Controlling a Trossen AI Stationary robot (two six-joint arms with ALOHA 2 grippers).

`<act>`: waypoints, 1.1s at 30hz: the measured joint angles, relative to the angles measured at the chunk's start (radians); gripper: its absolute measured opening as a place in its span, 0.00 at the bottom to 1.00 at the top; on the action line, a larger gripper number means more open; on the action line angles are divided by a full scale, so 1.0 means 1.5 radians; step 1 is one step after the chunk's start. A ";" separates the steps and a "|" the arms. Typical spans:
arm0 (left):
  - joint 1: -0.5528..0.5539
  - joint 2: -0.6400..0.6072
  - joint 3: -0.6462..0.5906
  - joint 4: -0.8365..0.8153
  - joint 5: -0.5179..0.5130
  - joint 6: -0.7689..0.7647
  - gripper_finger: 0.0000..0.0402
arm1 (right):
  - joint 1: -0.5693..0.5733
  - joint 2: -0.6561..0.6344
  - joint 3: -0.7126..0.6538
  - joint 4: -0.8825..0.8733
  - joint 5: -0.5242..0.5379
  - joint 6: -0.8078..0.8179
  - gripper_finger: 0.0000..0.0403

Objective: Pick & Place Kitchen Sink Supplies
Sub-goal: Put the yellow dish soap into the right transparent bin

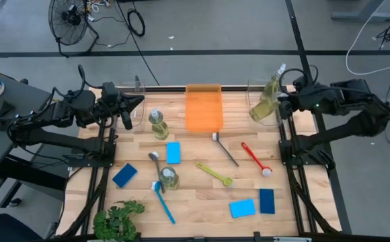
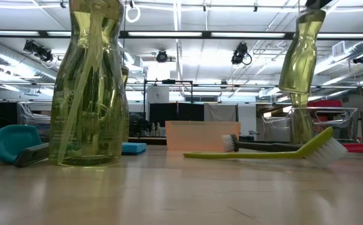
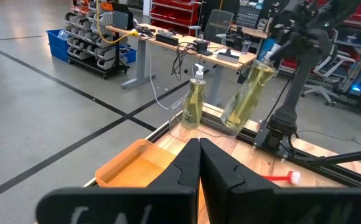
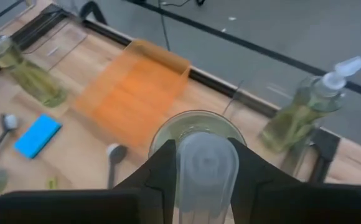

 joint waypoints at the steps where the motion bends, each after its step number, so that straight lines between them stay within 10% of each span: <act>1: 0.000 0.000 0.000 0.000 0.000 0.000 0.03 | -0.007 0.000 0.000 0.001 0.006 -0.005 0.24; 33: 0.000 0.000 0.000 0.000 0.000 0.002 0.03 | -0.152 0.004 0.000 0.003 0.113 -0.086 0.24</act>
